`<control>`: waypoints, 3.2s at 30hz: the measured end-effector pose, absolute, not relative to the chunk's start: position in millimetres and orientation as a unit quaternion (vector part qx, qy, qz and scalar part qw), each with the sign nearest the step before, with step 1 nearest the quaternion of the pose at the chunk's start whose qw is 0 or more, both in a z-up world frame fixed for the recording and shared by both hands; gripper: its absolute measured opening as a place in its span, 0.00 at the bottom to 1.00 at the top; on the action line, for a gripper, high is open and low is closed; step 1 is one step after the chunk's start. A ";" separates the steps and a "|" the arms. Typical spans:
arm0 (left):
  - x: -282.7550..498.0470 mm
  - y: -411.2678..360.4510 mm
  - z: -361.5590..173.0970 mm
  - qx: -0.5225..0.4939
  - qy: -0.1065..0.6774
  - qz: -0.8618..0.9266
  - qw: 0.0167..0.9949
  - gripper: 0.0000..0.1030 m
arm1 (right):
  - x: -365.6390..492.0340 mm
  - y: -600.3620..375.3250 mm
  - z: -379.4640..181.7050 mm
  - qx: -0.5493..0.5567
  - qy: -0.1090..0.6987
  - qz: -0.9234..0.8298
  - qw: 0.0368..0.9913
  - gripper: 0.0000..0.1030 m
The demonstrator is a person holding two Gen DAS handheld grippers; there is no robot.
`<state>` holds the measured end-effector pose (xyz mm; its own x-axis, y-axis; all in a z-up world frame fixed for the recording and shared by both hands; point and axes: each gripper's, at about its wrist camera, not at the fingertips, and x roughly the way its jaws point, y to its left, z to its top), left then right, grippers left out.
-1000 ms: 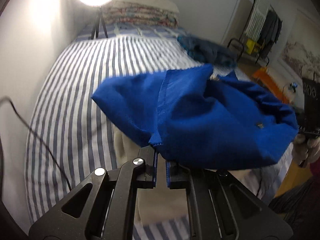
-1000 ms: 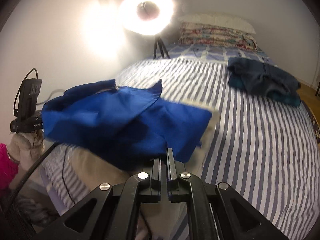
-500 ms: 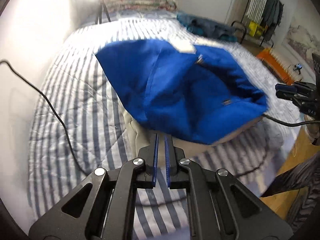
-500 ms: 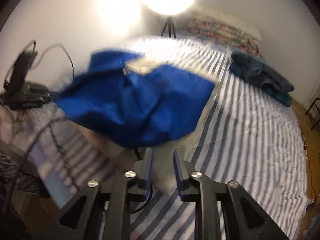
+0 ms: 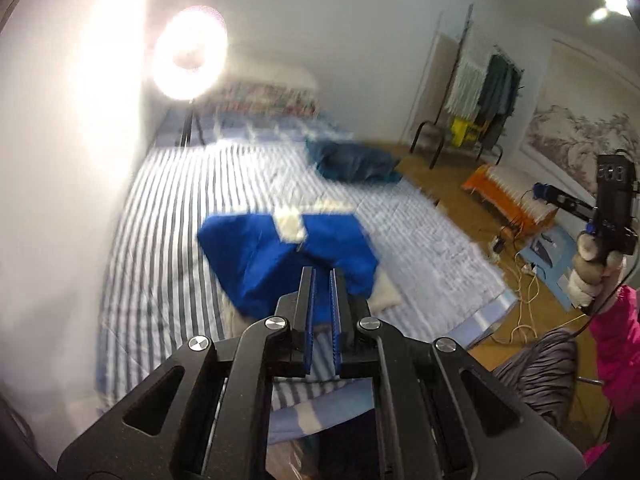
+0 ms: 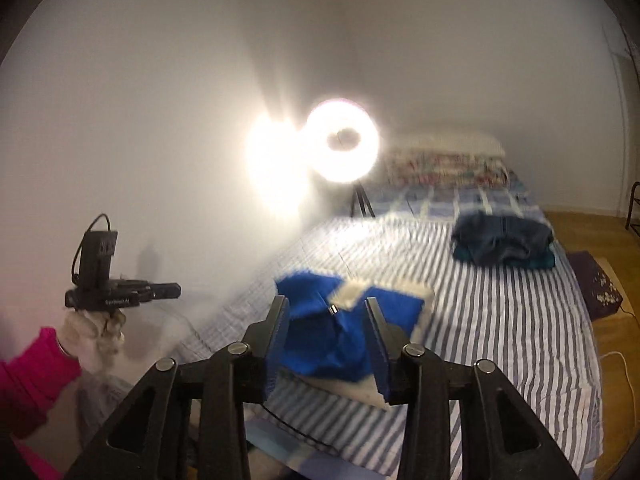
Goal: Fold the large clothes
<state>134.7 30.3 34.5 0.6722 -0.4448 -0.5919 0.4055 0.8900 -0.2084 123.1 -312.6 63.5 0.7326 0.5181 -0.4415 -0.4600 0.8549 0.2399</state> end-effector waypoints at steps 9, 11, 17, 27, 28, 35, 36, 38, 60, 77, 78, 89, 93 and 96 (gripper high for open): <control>107.2 42.2 153.3 -0.045 0.266 -0.246 0.931 0.39 | 100.3 -320.8 136.4 0.073 0.198 0.275 0.938 0.58; 113.3 46.6 158.7 -0.050 0.260 -0.235 0.935 0.41 | 106.2 -323.5 134.7 0.091 0.204 0.280 0.934 0.60; 167.3 59.1 89.4 -0.091 0.316 -0.214 0.920 0.56 | 147.8 -315.9 55.5 0.140 0.293 0.283 0.902 0.71; 284.6 98.9 -116.9 -0.253 0.470 -0.152 0.832 0.56 | 226.6 -276.4 -137.9 0.218 0.480 0.238 0.816 0.72; 289.3 98.5 -131.1 -0.262 0.480 -0.150 0.824 0.56 | 233.7 -273.2 -154.2 0.232 0.495 0.236 0.804 0.72; 302.5 80.2 -198.5 -0.277 0.532 -0.151 0.786 0.56 | 256.5 -249.8 -213.1 0.305 0.532 0.235 0.754 0.72; 302.9 79.2 -202.6 -0.279 0.534 -0.150 0.784 0.56 | 259.5 -247.3 -220.5 0.312 0.535 0.232 0.750 0.72; 301.3 75.7 -206.4 -0.278 0.538 -0.147 0.782 0.56 | 262.1 -244.6 -229.2 0.325 0.542 0.227 0.741 0.72; 265.0 -2.0 -217.8 -0.173 0.543 -0.170 0.804 0.04 | 241.0 -259.8 -199.7 0.198 0.552 0.231 0.777 0.07; 286.6 74.3 -158.6 -0.194 0.492 -0.157 0.834 0.52 | 216.5 -308.1 -154.8 0.126 0.493 0.256 0.822 0.66; 301.7 84.1 -161.4 -0.208 0.493 -0.150 0.831 0.55 | 229.2 -317.2 -157.6 0.151 0.486 0.240 0.826 0.67; 390.3 125.4 -221.9 -0.317 0.511 -0.121 0.790 0.56 | 318.7 -351.0 -221.6 0.254 0.493 0.163 0.816 0.74; 398.4 119.2 -229.4 -0.307 0.523 -0.132 0.784 0.11 | 333.2 -334.5 -241.8 0.262 0.521 0.190 0.789 0.29; 393.7 117.4 -217.4 -0.301 0.515 -0.143 0.790 0.05 | 327.8 -329.1 -234.4 0.250 0.522 0.191 0.792 0.10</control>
<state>393.7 117.4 -217.4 0.4293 -0.5356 -0.7272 -0.0845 0.7779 -0.6227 327.8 -329.1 -234.4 0.3810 0.5649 -0.7319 -0.0419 0.8013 0.5967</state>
